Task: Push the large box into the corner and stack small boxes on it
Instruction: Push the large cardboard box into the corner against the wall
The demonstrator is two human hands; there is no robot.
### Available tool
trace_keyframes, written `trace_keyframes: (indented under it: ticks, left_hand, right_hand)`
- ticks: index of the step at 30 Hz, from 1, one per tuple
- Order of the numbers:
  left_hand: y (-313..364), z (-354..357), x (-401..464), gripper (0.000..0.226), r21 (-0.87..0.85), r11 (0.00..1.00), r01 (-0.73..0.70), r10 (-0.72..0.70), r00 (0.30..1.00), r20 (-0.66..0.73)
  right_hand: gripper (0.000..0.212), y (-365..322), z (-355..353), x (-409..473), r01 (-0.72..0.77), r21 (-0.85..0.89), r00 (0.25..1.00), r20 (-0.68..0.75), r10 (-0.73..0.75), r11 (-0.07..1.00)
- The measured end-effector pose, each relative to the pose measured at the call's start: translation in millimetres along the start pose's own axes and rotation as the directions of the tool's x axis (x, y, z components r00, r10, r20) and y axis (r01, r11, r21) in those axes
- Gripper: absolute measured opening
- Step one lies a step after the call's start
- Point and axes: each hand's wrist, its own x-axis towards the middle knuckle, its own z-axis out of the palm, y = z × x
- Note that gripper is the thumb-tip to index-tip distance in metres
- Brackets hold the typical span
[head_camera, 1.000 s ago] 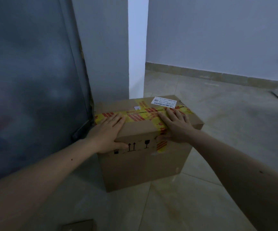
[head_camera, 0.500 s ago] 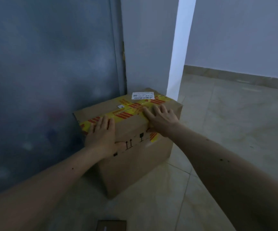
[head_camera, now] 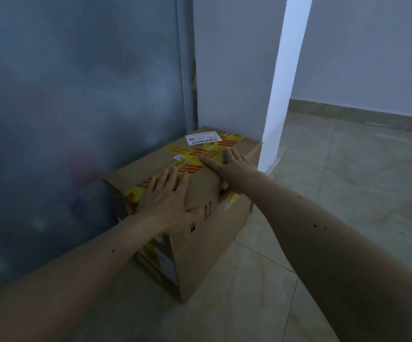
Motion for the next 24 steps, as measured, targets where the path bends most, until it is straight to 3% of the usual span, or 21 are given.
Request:
trace_keyframes:
  ticks: [9, 24]
  left_hand:
    - [27, -1, 37, 0.088, -0.021, 0.997, 0.073, -0.073, 0.997, -0.004]
    - [39, 4, 27, 0.083, -0.027, 0.991, 0.134, -0.136, 0.989, -0.067]
  right_hand:
    - [0.123, 37, -5, 26, 0.036, -0.102, 0.999, 0.019, -0.034, 0.994]
    - [0.122, 42, 1, 25, 0.099, -0.157, 0.994, -0.033, -0.105, 0.983]
